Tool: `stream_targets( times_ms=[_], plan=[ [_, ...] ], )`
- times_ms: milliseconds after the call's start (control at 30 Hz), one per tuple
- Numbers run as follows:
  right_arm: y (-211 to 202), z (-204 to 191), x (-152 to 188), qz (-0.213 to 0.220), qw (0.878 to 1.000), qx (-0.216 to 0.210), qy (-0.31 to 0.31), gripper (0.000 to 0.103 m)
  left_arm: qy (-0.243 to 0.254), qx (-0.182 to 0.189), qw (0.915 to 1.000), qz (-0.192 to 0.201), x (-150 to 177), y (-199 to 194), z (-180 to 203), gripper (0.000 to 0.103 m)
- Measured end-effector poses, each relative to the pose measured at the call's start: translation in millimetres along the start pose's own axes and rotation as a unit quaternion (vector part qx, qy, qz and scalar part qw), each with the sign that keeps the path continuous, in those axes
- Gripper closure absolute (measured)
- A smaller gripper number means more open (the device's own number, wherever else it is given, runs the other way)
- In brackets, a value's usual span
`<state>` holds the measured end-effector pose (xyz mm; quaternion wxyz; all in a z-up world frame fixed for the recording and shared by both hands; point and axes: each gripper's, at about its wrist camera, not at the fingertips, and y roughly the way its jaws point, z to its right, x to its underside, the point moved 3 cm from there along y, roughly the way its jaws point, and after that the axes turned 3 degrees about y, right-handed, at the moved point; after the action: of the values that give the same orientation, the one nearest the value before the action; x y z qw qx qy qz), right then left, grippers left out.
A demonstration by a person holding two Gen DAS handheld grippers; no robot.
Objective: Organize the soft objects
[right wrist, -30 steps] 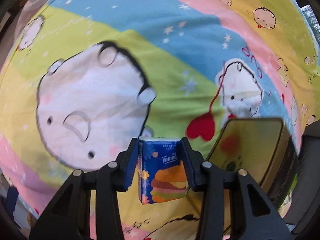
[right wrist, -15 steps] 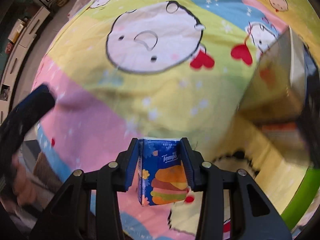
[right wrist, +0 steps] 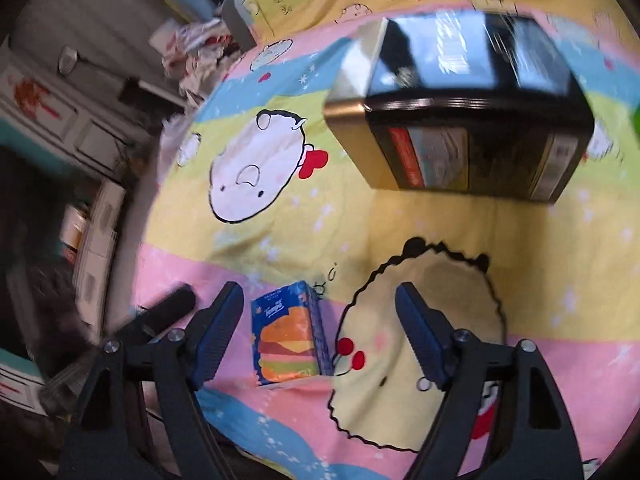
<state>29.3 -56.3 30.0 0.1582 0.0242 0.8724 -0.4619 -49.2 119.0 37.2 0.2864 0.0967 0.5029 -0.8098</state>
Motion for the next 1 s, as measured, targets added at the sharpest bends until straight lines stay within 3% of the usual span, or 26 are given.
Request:
stream_targets(
  times_ms=[133,300,400,533,633,833,1000],
  plan=[
    [5,-2,16,-0.029,0.998,-0.055,0.030,0.041,0.028,0.000,0.9987,-0.042,13,20,19,0.032],
    [18,-11,21,-0.052,0.995,-0.087,0.022,0.045,0.066,-0.006,0.9961,-0.059,28,31,37,0.033],
    [24,-6,24,-0.079,0.992,-0.099,0.018,0.050,0.078,-0.005,0.9945,-0.070,32,38,43,0.047],
    [27,4,29,-0.081,0.992,-0.093,0.020,0.060,0.099,-0.036,0.9935,-0.043,35,40,52,0.054],
    [19,10,29,-0.073,0.992,-0.103,0.030,0.059,0.119,-0.047,0.9916,-0.023,34,37,61,0.056],
    [-39,20,18,0.009,0.994,-0.103,0.031,0.059,0.165,-0.026,0.9855,0.032,22,22,111,0.057],
    [-118,41,13,0.117,0.990,-0.071,0.027,0.059,0.238,0.026,0.9678,0.079,15,14,183,0.056]
  ],
)
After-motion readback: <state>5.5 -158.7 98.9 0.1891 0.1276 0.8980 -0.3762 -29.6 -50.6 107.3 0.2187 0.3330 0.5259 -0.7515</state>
